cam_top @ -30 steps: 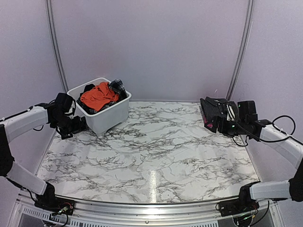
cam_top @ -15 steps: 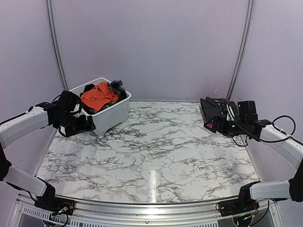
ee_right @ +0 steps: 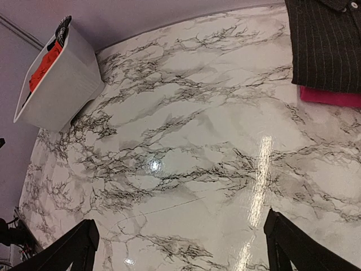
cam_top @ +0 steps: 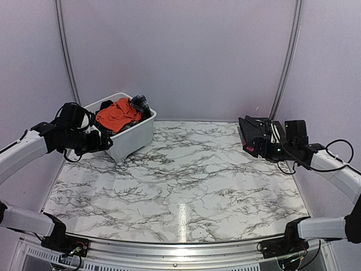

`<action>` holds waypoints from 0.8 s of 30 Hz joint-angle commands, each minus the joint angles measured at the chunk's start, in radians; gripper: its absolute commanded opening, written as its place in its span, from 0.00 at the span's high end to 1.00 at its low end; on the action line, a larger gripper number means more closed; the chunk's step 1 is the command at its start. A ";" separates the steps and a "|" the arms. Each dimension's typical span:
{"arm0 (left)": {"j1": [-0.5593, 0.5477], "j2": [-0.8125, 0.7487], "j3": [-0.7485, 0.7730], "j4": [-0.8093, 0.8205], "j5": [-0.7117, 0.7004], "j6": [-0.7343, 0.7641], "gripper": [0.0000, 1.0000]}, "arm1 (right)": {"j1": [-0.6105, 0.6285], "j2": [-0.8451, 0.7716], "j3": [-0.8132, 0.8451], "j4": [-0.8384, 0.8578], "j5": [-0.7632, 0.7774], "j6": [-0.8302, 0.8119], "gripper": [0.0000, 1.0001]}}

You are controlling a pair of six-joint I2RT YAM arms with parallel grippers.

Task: Fold and stack the mixed laundry pile
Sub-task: Reset both arms

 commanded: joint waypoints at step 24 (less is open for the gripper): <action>-0.073 0.011 -0.011 0.030 0.069 0.117 0.01 | 0.009 -0.024 -0.023 0.062 -0.075 -0.002 0.01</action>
